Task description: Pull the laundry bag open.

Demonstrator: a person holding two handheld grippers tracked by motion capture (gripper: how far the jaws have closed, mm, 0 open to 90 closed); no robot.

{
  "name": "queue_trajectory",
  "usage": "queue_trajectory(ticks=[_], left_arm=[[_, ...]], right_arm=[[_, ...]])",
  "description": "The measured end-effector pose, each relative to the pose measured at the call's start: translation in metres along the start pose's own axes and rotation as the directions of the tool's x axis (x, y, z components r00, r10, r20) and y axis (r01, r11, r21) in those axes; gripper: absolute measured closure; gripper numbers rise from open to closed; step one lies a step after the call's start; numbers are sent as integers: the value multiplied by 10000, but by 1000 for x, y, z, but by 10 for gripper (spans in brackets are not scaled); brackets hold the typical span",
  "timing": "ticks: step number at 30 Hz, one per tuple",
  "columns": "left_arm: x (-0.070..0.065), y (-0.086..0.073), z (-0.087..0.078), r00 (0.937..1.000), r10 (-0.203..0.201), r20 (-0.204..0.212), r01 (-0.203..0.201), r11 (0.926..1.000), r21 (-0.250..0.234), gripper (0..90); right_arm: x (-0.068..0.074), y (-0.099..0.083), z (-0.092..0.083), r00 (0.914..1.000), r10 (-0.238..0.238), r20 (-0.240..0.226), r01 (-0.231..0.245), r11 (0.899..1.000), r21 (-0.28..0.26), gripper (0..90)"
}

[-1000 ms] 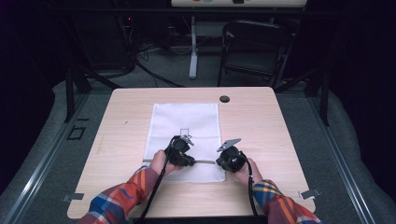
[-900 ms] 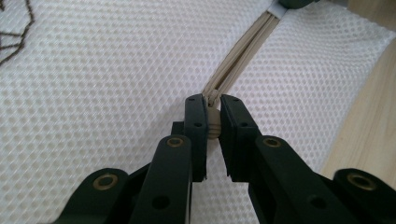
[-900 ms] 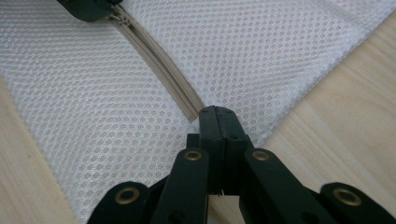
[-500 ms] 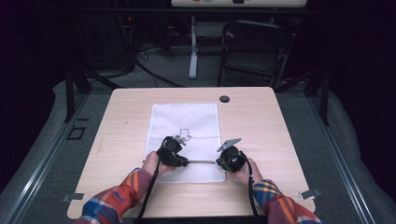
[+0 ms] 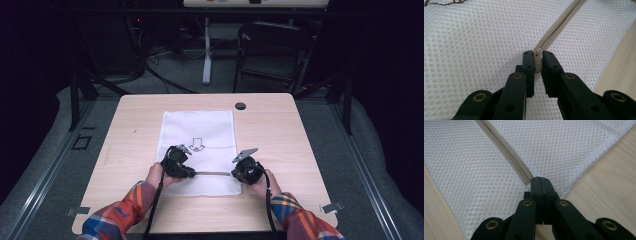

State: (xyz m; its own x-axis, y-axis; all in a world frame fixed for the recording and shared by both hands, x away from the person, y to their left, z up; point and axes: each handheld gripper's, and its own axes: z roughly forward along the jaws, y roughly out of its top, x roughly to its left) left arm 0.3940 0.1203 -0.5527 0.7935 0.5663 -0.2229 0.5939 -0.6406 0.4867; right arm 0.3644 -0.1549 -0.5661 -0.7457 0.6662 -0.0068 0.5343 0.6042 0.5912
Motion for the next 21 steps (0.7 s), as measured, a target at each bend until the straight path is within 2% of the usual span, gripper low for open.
queue_trajectory(ticks=[21], left_arm=[[12, -16, -17, 9981, -548, -275, 546, 9985, -82, 805]], right_arm=[[0, 0, 0, 10000, -85, 41, 85, 10000, 44, 900]])
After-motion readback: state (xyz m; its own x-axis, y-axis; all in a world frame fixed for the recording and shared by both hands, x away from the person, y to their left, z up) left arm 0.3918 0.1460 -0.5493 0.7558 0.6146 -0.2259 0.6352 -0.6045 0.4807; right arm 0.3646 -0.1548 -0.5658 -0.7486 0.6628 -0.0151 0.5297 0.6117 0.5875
